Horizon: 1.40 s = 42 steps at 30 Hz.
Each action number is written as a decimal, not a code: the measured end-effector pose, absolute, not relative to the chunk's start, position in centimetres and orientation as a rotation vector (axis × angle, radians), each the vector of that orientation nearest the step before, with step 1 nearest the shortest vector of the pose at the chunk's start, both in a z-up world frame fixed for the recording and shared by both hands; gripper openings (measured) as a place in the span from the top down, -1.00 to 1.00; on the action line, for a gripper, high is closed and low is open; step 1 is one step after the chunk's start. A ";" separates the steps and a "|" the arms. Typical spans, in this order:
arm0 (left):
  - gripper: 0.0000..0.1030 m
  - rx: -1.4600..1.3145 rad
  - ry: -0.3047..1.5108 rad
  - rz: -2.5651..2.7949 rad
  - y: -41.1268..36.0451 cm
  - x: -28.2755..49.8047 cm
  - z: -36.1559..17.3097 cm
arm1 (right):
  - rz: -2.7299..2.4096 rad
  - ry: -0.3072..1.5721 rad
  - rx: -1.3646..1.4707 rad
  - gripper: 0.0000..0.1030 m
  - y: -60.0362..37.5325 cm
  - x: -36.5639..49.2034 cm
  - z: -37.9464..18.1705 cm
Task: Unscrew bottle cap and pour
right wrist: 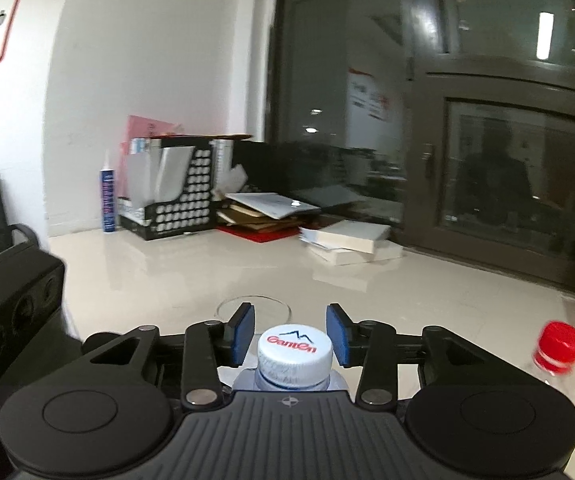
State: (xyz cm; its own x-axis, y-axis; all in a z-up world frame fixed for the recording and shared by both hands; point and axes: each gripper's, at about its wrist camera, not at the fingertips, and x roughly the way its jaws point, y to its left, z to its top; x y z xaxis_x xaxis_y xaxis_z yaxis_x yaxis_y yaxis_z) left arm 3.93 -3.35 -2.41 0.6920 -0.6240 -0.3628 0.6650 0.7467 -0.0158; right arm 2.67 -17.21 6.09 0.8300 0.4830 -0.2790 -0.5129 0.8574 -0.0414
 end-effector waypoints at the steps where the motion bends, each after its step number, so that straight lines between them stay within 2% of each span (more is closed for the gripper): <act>1: -0.13 0.118 0.359 -0.706 -3.5 3.6 -2.4 | 0.511 0.266 -0.114 0.15 -17.2 2.5 6.1; 16: -0.13 0.081 0.336 -0.509 -6.1 0.7 -2.3 | 0.440 0.263 -0.090 0.17 -17.9 0.5 6.1; 22: -0.13 0.084 0.327 -0.467 -6.7 0.3 -2.4 | 0.438 0.261 -0.090 0.32 -18.1 0.0 6.1; 42: -0.13 0.071 0.349 -0.578 -5.0 0.9 -2.3 | 0.476 0.258 -0.094 0.36 -18.1 -0.4 5.8</act>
State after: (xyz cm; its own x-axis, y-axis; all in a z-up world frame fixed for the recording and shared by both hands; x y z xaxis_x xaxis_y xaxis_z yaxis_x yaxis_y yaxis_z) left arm 0.88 -5.00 -2.30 0.7808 -0.5226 -0.3424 0.5465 0.8369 -0.0310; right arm -0.37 -18.12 5.81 0.8571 0.4406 -0.2669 -0.4642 0.8853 -0.0292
